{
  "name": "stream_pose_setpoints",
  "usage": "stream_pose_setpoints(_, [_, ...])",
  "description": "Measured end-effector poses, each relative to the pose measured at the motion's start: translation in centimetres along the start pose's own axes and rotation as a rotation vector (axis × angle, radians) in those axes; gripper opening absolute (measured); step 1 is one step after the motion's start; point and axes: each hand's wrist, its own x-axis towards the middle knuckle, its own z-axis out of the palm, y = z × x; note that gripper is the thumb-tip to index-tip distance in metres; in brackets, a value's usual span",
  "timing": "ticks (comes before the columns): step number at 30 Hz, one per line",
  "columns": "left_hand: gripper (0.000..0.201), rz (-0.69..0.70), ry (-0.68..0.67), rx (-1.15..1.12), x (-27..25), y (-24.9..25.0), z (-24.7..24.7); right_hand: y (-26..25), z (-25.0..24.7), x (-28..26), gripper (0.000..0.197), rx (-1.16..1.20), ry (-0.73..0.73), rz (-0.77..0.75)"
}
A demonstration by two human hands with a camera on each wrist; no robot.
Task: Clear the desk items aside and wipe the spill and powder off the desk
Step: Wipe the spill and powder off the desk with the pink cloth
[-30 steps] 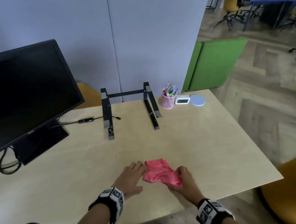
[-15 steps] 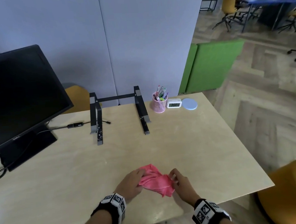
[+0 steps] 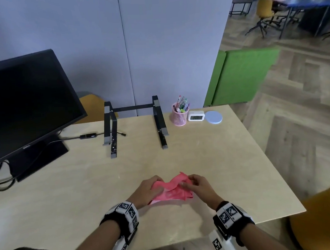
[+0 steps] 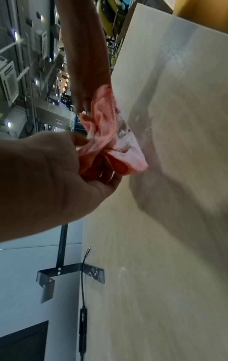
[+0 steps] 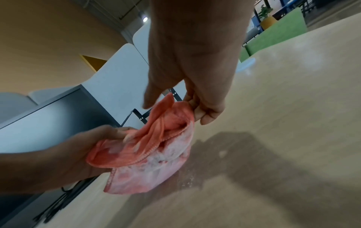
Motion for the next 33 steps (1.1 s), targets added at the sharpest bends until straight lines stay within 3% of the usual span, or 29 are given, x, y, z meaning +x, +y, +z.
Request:
stream_pose_setpoints(3, [0.027, -0.014, -0.052, 0.016, -0.2, -0.1, -0.4, -0.1, -0.5, 0.2, 0.004, 0.046, 0.005, -0.002])
stream_pose_setpoints(7, [0.046, -0.083, -0.062, -0.070, -0.2, 0.1, -1.3, -0.6, -1.2, -0.3, 0.010, 0.075, -0.061, -0.014])
stream_pose_setpoints(10, [0.045, -0.259, -0.095, -0.484, 0.1, 0.7, -1.3, -1.2, -1.2, -0.4, 0.006, 0.105, -0.084, 0.004])
stream_pose_setpoints(13, [0.041, -0.384, -0.023, -0.832, 0.4, 1.5, -0.4, -1.2, -1.0, 0.1, 0.009, 0.184, 0.005, 0.050])
stream_pose_setpoints(16, [0.047, -0.384, 0.042, -1.004, 0.4, 1.2, 0.8, -0.5, -0.4, 0.6, 0.023, 0.351, 0.062, 0.197])
stream_pose_setpoints(18, [0.043, -0.384, 0.065, -1.091, 0.1, 0.3, 1.6, 0.0, -0.2, 0.7, 0.049, 0.375, 0.029, 0.281])
stream_pose_setpoints(23, [0.082, -0.540, 0.086, -0.946, -1.0, -2.8, 3.1, 1.7, -0.5, -0.3, 0.071, 0.202, -0.026, 0.378])
stream_pose_setpoints(28, [0.049, -0.528, 0.175, -0.861, -0.6, -2.3, 3.7, 3.4, -1.1, -0.4, 0.071, 0.170, -0.027, 0.334])
stream_pose_setpoints(33, [0.042, -0.432, 0.146, -0.867, -0.2, -1.6, 2.3, 2.9, -1.3, 0.5, 0.057, 0.232, 0.014, 0.253])
